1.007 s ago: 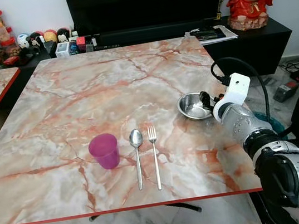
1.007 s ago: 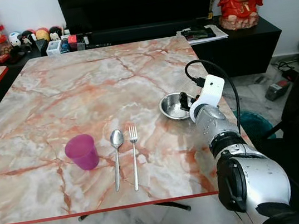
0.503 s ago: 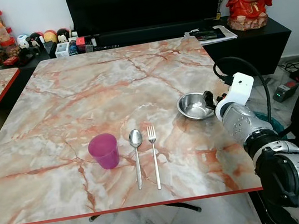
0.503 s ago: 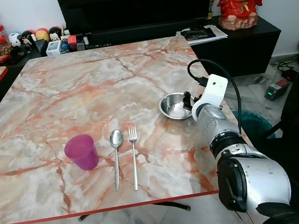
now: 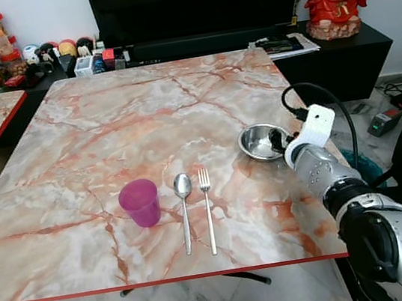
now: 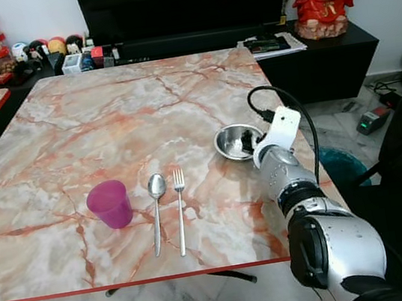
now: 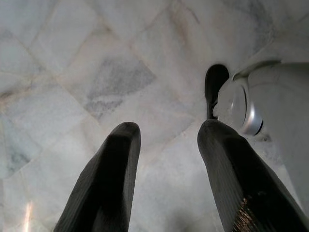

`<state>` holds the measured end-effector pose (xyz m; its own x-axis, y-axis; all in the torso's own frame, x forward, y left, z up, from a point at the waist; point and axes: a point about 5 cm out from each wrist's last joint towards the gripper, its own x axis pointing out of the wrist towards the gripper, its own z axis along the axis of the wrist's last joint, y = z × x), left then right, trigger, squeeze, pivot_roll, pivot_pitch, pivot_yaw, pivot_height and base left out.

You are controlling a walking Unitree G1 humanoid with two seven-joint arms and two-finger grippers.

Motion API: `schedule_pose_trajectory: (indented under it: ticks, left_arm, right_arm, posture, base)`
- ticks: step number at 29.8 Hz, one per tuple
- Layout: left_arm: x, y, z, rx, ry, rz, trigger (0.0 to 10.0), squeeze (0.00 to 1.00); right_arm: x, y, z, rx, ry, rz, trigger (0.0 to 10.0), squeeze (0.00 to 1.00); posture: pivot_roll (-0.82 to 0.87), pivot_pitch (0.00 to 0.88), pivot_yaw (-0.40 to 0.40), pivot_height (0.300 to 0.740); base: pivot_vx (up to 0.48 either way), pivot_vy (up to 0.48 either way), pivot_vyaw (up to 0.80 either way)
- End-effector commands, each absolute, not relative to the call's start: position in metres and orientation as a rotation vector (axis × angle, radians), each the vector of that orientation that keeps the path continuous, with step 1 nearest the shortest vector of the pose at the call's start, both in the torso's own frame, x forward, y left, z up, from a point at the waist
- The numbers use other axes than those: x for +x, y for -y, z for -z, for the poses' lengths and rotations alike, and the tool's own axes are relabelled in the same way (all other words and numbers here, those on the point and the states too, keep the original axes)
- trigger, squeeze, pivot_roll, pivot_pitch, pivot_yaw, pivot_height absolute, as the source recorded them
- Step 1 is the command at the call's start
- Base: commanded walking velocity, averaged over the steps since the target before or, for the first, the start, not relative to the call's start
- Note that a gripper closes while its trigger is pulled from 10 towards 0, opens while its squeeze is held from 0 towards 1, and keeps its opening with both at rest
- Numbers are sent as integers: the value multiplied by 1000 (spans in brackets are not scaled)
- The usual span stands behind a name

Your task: Setting the table

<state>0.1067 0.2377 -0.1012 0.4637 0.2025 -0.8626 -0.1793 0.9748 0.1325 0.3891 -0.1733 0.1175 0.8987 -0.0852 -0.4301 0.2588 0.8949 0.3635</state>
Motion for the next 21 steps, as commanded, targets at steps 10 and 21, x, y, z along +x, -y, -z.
schedule_pose_trajectory:
  ticks: [10,21]
  left_arm:
    - [99,-241,100,55,-1033,-212,10000,0]
    - [108,-239,96,70,-976,-190,10000,0]
  right_arm:
    - [389,169,-117,443,-418,182,10000,0]
    - [394,163,-128,457,-364,146,10000,0]
  posture:
    - [115,89,9,740]
    - [127,105,12,740]
  base:
    - [0,0,0]
    - [0,0,0]
